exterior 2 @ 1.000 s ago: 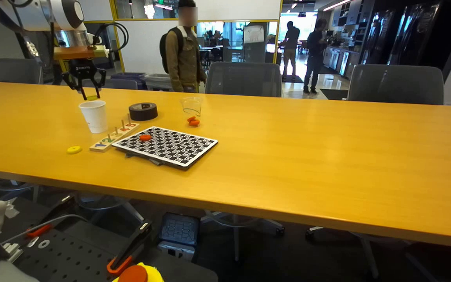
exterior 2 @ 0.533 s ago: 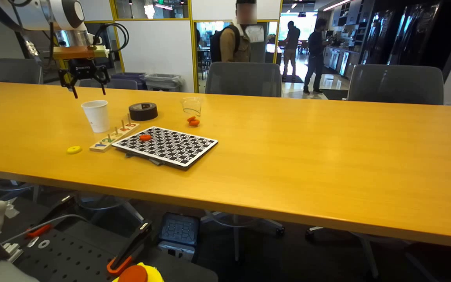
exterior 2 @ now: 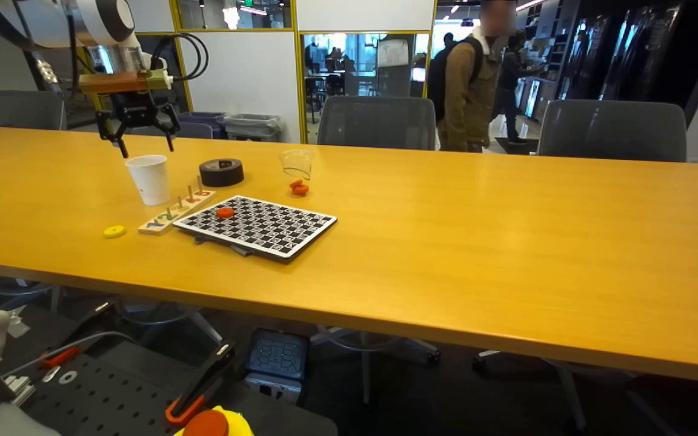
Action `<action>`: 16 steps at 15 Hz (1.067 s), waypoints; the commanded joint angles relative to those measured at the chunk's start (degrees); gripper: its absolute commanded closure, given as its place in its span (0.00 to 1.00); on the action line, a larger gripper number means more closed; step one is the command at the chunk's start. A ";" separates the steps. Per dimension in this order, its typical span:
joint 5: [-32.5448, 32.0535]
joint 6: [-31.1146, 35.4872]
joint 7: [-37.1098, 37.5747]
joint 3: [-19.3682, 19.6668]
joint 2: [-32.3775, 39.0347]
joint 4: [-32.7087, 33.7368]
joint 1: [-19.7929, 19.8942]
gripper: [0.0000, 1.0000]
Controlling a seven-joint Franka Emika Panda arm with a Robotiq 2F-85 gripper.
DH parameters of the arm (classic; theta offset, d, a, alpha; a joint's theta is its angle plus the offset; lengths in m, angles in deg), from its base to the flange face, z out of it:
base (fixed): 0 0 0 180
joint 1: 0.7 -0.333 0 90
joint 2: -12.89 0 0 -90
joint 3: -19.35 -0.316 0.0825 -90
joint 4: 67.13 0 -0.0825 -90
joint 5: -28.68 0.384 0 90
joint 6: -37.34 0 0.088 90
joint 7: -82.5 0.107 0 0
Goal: Put the orange circles into the transparent cup and the yellow circles into the white cup.
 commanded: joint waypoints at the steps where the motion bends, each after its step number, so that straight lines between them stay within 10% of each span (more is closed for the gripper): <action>1: 1.10 3.02 2.74 -0.43 -8.61 -10.55 0.50 0.00; 16: 12.97 9.23 17.92 -2.11 -9.29 -19.54 -0.21 0.00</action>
